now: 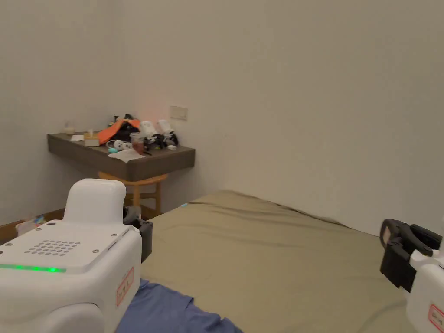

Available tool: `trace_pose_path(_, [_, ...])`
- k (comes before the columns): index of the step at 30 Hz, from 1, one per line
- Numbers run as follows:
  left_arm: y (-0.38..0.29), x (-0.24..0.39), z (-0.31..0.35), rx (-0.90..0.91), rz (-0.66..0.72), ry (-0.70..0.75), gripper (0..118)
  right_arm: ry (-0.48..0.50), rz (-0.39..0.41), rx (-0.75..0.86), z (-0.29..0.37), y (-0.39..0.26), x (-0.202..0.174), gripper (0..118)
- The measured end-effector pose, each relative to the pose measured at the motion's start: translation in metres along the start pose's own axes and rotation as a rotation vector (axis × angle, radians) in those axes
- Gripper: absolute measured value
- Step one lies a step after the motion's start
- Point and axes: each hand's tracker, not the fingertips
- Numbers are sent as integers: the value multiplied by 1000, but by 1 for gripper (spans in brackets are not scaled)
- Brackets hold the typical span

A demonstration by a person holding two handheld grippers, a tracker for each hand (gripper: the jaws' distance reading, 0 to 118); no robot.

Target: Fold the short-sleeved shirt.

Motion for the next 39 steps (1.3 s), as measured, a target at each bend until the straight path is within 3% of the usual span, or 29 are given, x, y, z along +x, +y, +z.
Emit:
trace_pose_path(3, [-7, -55, 17, -26, -62, 213, 0, 374, -115, -30, -34, -4, -76, 3])
trace_pose_path(5, [-11, -75, 21, -52, -59, 213, 0, 424, -91, -45, -41, -7, -109, 3])
trace_pose_path(8, [-15, -82, 12, -78, -33, 152, 0, 415, -28, -16, -43, -14, -126, 3])
trace_pose_path(13, [-40, -44, -58, -174, 24, -84, 0, 374, -24, -97, -51, -28, -100, 3])
trace_pose_path(18, [-100, 23, -168, -440, -146, -298, 0, 235, -23, -183, -68, -61, -68, 3])
trace_pose_path(20, [-132, 43, -200, -509, -179, -281, 0, 197, -18, -248, -83, -80, -60, 3])
trace_pose_path(24, [-197, 66, -257, -636, -118, -302, 0, 157, -29, -346, -103, -119, -48, 3])
trace_pose_path(30, [-275, 109, -320, -791, -98, -428, 1, 114, -28, -436, -119, -164, -22, 3])
trace_pose_path(31, [-284, 116, -329, -814, -88, -434, 14, 95, -23, -454, -122, -170, -17, 3])
trace_pose_path(32, [-292, 120, -336, -819, -66, -444, 41, 82, -24, -468, -125, -176, -11, 3])
trace_pose_path(33, [-302, 128, -343, -817, -87, -465, 89, 66, -35, -479, -127, -181, -5, 3])
trace_pose_path(34, [-315, 138, -351, -840, -145, -474, 118, 55, -53, -488, -126, -186, 2, 3])
trace_pose_path(39, [-360, 166, -358, -899, -425, -404, 118, 14, -78, -543, -125, -206, 25, 4])
